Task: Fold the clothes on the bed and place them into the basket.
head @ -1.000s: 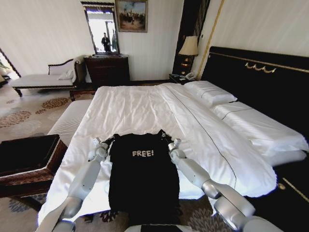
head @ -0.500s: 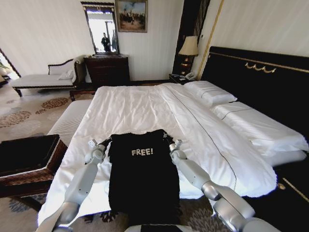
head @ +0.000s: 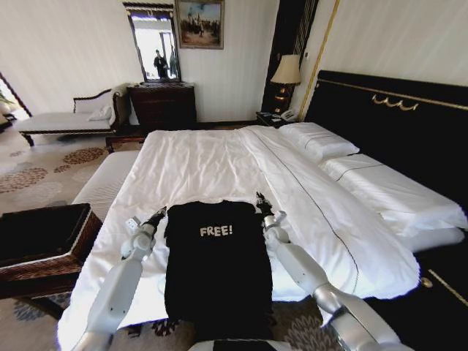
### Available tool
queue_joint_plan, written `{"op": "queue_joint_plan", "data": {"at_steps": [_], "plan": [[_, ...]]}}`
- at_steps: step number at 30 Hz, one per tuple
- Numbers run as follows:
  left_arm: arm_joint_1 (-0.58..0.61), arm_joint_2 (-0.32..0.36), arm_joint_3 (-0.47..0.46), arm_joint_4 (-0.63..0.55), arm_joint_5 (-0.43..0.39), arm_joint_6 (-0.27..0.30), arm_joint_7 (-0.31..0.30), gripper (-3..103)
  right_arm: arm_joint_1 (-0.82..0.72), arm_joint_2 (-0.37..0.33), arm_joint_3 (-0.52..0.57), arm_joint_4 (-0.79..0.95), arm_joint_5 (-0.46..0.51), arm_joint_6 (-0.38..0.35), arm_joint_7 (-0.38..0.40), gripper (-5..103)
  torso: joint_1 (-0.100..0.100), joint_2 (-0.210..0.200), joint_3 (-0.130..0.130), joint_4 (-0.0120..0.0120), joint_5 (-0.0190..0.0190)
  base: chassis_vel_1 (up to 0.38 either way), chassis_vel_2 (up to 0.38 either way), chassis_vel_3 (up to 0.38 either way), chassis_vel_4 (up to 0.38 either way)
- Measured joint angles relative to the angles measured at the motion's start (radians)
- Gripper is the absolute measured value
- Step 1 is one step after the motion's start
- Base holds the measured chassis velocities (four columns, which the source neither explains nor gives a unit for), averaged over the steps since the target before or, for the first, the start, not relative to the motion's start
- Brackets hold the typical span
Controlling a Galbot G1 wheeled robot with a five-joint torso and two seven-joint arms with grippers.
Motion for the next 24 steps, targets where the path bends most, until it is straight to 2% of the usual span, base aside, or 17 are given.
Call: {"op": "queue_joint_plan", "data": {"at_steps": [1, 2, 3, 4, 5, 7, 8, 9, 10, 11, 13, 14, 15, 16, 19, 20, 24], "plan": [[0.000, 0.000, 0.000, 0.000, 0.000, 0.000, 0.000, 38, 0.000, 0.000, 0.000, 0.000, 0.000, 0.000, 0.000, 28, 0.000, 0.000, 0.000, 0.0000, 0.0000, 0.000, 0.000, 0.000, 0.000], [0.026, -0.004, -0.013, -0.025, 0.010, 0.000, -0.003, 43, -0.026, -0.006, 0.010, 0.028, 0.024, -0.010, 0.006, 28, 0.000, 0.000, 0.000, -0.0001, -0.0001, 0.000, 0.000, 0.000, 0.000], [0.102, -0.017, -0.043, -0.091, 0.029, -0.001, -0.005, 48, -0.091, -0.013, 0.034, 0.086, 0.085, -0.032, 0.014, 38, 0.000, 0.000, 0.000, -0.0010, 0.0003, 0.000, 0.000, 0.000, 0.000], [0.151, -0.026, -0.058, -0.131, 0.036, -0.002, -0.003, 54, -0.122, -0.014, 0.048, 0.111, 0.118, -0.043, 0.015, 38, 0.000, 0.000, 0.000, -0.0002, 0.0002, 0.000, 0.000, 0.000, 0.000], [0.197, -0.036, -0.071, -0.169, 0.041, -0.006, 0.001, 59, -0.149, -0.013, 0.060, 0.130, 0.150, -0.055, 0.013, 50, 0.000, 0.000, 0.000, 0.0001, 0.0001, 0.000, 0.000, 0.000, 0.000], [0.241, -0.046, -0.082, -0.205, 0.045, -0.011, 0.004, 59, -0.168, -0.011, 0.069, 0.140, 0.182, -0.070, 0.007, 50, 0.000, 0.000, 0.000, 0.0000, 0.0003, 0.000, 0.000, 0.000, 0.000], [0.284, -0.058, -0.094, -0.242, 0.051, -0.015, 0.006, 64, -0.182, -0.009, 0.075, 0.144, 0.215, -0.088, -0.003, 61, 0.000, 0.000, 0.000, 0.0002, 0.0002, 0.000, 0.000, 0.000, 0.000], [0.318, -0.069, -0.106, -0.274, 0.057, -0.018, 0.008, 70, -0.187, -0.008, 0.078, 0.142, 0.239, -0.103, -0.017, 61, 0.000, 0.000, 0.000, 0.0001, 0.0002, 0.000, 0.000, 0.000, 0.000], [0.335, -0.076, -0.115, -0.293, 0.062, -0.020, 0.008, 76, -0.187, -0.007, 0.077, 0.134, 0.251, -0.113, -0.029, 71, 0.000, 0.000, 0.000, 0.0002, 0.0002, 0.000, 0.000, 0.000, 0.000], [0.335, -0.076, -0.115, -0.293, 0.062, -0.020, 0.008, 76, -0.187, -0.007, 0.077, 0.134, 0.251, -0.113, -0.029, 71, 0.000, 0.000, 0.000, 0.0002, 0.0002, 0.000, 0.000, 0.000, 0.000], [0.366, -0.096, -0.138, -0.335, 0.066, -0.021, 0.007, 86, -0.180, -0.006, 0.070, 0.108, 0.265, -0.130, -0.054, 71, 0.000, 0.000, 0.000, -0.0001, 0.0003, 0.000, 0.000, 0.000, 0.000], [0.373, -0.104, -0.145, -0.349, 0.066, -0.021, 0.005, 92, -0.174, -0.005, 0.067, 0.097, 0.266, -0.134, -0.062, 82, 0.000, 0.000, 0.000, -0.0001, 0.0002, 0.000, 0.000, 0.000, 0.000], [0.380, -0.112, -0.154, -0.363, 0.066, -0.021, 0.002, 92, -0.165, -0.004, 0.063, 0.083, 0.264, -0.138, -0.069, 82, 0.000, 0.000, 0.000, -0.0001, 0.0002, 0.000, 0.000, 0.000, 0.000], [0.385, -0.120, -0.161, -0.374, 0.066, -0.020, -0.001, 96, -0.158, -0.003, 0.059, 0.070, 0.258, -0.139, -0.075, 93, 0.000, 0.000, 0.000, -0.0001, 0.0002, 0.000, 0.000, 0.000, 0.000], [0.393, -0.130, -0.168, -0.389, 0.065, -0.019, -0.006, 100, -0.146, -0.002, 0.049, 0.039, 0.236, -0.139, -0.089, 93, 0.000, 0.000, 0.000, 0.0000, 0.0001, 0.000, 0.000, 0.000, 0.000], [0.395, -0.132, -0.169, -0.395, 0.066, -0.019, -0.008, 100, -0.143, -0.003, 0.044, 0.027, 0.228, -0.139, -0.095, 99, 0.000, 0.000, 0.000, -0.0001, 0.0001, 0.000, 0.000, 0.000, 0.000], [0.398, -0.133, -0.171, -0.403, 0.067, -0.018, -0.013, 100, -0.138, -0.004, 0.030, 0.003, 0.206, -0.140, -0.111, 96, 0.000, 0.000, 0.000, -0.0002, 0.0000, 0.000, 0.000, 0.000, 0.000]]}}
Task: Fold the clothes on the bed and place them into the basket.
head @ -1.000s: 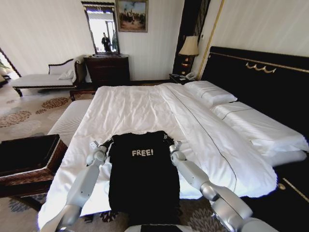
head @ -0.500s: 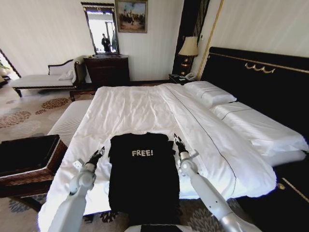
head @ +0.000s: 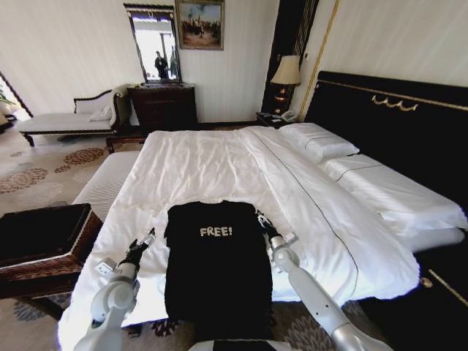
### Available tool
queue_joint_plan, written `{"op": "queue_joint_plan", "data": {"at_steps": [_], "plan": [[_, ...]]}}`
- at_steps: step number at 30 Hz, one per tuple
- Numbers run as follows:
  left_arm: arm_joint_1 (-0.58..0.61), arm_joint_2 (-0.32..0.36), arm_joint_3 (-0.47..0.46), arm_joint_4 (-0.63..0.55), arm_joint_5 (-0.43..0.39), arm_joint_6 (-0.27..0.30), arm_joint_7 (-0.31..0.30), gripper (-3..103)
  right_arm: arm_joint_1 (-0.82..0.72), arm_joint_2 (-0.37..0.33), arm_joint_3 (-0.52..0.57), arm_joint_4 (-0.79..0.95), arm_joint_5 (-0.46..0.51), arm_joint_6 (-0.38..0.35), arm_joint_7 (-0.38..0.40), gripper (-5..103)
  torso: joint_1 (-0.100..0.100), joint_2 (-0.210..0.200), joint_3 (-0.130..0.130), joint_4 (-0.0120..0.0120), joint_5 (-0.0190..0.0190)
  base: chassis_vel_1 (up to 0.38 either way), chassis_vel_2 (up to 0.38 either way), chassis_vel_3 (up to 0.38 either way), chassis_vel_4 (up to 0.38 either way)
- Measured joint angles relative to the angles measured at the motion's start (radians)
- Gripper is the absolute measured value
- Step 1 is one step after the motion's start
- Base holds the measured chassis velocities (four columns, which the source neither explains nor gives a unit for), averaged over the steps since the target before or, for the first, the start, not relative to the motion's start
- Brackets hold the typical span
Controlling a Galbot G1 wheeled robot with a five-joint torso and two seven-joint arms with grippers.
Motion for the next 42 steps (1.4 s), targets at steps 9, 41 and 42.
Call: {"op": "queue_joint_plan", "data": {"at_steps": [9, 41, 42], "plan": [[-0.004, 0.004, -0.002, -0.001, 0.000, 0.002, -0.011, 100, 0.024, 0.014, -0.018, -0.037, -0.041, 0.002, -0.009, 63, 0.000, 0.000, 0.000, 0.0003, 0.0000, 0.000, 0.000, 0.000, 0.000], [-0.029, 0.014, 0.012, 0.027, -0.001, -0.002, -0.016, 100, 0.069, 0.038, 0.063, -0.075, -0.154, 0.062, 0.006, 0, 0.000, 0.000, 0.000, 0.0003, 0.0000, 0.000, 0.000, 0.000, 0.000], [-0.031, 0.014, 0.013, 0.028, -0.001, -0.002, -0.016, 100, 0.071, 0.041, 0.063, -0.080, -0.159, 0.062, 0.007, 0, 0.000, 0.000, 0.000, 0.0002, 0.0001, 0.000, 0.000, 0.000, 0.000]]}}
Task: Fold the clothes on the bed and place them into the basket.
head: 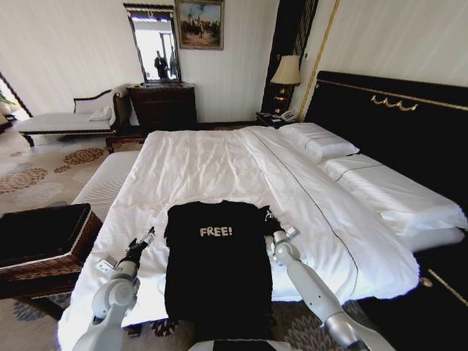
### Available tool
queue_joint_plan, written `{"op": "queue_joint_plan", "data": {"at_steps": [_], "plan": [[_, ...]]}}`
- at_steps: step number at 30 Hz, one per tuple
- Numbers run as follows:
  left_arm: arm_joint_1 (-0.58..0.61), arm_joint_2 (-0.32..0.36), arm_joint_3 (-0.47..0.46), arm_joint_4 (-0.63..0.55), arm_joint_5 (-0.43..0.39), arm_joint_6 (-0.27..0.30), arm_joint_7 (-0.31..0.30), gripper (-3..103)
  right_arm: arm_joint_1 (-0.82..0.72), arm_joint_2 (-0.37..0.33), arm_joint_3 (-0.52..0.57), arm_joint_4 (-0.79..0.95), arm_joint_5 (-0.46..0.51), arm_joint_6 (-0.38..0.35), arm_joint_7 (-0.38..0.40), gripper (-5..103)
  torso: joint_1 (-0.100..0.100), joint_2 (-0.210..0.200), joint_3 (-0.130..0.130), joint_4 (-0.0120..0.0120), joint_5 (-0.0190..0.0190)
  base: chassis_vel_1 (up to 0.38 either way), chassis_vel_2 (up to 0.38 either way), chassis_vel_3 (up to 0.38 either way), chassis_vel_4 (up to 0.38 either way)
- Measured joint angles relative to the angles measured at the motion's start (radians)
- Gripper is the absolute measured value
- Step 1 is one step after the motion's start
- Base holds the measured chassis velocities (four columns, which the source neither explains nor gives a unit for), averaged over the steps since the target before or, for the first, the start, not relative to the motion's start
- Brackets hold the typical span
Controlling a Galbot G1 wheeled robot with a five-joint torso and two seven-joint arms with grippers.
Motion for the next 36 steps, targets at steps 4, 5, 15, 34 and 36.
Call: {"op": "queue_joint_plan", "data": {"at_steps": [4, 5, 15, 34, 36], "plan": [[-0.005, -0.002, 0.002, 0.005, 0.000, 0.000, -0.002, 100, 0.001, 0.008, 0.011, -0.008, -0.021, 0.000, 0.016, 0, 0.000, 0.000, 0.000, 0.0001, 0.0001, 0.000, 0.000, 0.000, 0.000], [-0.007, -0.002, 0.002, 0.005, 0.000, 0.000, -0.003, 100, 0.001, 0.010, 0.022, -0.009, -0.036, -0.004, 0.035, 0, 0.000, 0.000, 0.000, 0.0001, 0.0001, 0.000, 0.000, 0.000, 0.000], [-0.008, -0.006, 0.002, 0.010, -0.001, 0.000, -0.004, 100, -0.022, 0.008, 0.060, 0.012, -0.066, -0.010, 0.081, 0, 0.000, 0.000, 0.000, 0.0000, 0.0001, 0.000, 0.000, 0.000, 0.000], [0.009, -0.014, 0.000, 0.011, 0.000, 0.000, -0.006, 100, -0.055, 0.027, 0.092, 0.084, -0.185, -0.008, 0.243, 0, 0.000, 0.000, 0.000, 0.0000, 0.0000, 0.000, 0.000, 0.000, 0.000], [0.010, -0.015, 0.000, 0.011, 0.000, 0.000, -0.006, 100, -0.057, 0.029, 0.094, 0.090, -0.195, -0.009, 0.263, 0, 0.000, 0.000, 0.000, 0.0000, 0.0000, 0.000, 0.000, 0.000, 0.000]]}}
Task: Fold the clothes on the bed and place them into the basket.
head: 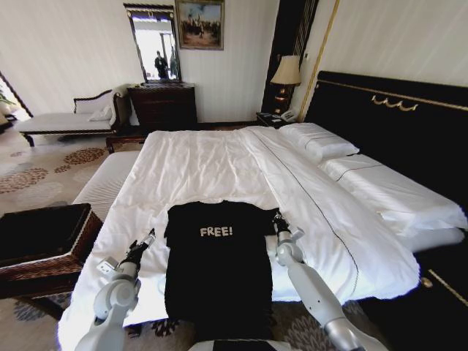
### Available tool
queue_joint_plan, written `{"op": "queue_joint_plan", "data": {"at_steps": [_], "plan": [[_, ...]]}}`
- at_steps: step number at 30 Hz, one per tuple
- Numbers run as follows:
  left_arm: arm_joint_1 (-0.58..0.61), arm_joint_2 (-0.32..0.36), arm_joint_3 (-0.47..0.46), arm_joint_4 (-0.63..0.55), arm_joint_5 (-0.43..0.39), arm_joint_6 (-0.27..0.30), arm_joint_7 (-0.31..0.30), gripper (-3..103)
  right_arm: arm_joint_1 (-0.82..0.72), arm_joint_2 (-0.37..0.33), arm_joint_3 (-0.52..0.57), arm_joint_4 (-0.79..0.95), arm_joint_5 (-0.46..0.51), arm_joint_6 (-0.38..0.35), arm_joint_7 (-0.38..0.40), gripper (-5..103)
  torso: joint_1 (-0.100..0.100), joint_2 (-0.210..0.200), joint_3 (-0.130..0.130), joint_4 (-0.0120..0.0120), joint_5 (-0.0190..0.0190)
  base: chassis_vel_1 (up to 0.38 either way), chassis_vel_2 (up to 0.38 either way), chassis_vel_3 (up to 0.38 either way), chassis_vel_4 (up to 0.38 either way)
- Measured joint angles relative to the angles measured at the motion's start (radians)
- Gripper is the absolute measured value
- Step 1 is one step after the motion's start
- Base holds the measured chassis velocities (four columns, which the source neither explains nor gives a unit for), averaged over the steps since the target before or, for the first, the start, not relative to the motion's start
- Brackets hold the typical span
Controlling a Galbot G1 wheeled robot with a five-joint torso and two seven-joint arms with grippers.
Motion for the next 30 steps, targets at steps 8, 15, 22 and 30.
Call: {"op": "queue_joint_plan", "data": {"at_steps": [8, 15, 22, 30], "plan": [[0.019, -0.006, -0.001, -0.023, 0.003, 0.000, -0.004, 100, -0.030, -0.001, 0.019, 0.033, -0.057, 0.000, 0.044, 1, 0.000, 0.000, 0.000, 0.0000, 0.0000, 0.000, 0.000, 0.000, 0.000], [0.032, -0.012, -0.002, -0.040, 0.008, 0.001, -0.006, 100, -0.082, -0.008, 0.045, 0.096, -0.056, 0.002, 0.056, 22, 0.000, 0.000, 0.000, -0.0001, 0.0000, 0.000, 0.000, 0.000, 0.000], [0.047, -0.027, -0.004, -0.048, 0.017, 0.000, -0.006, 100, -0.222, -0.017, 0.050, 0.294, 0.098, -0.033, 0.141, 44, 0.000, 0.000, 0.000, -0.0002, 0.0000, 0.000, 0.000, 0.000, 0.000], [0.049, -0.050, -0.002, -0.053, 0.026, -0.003, -0.009, 100, -0.312, 0.009, 0.045, 0.461, 0.381, -0.082, 0.207, 77, 0.000, 0.000, 0.000, 0.0001, -0.0001, 0.000, 0.000, 0.000, 0.000]]}}
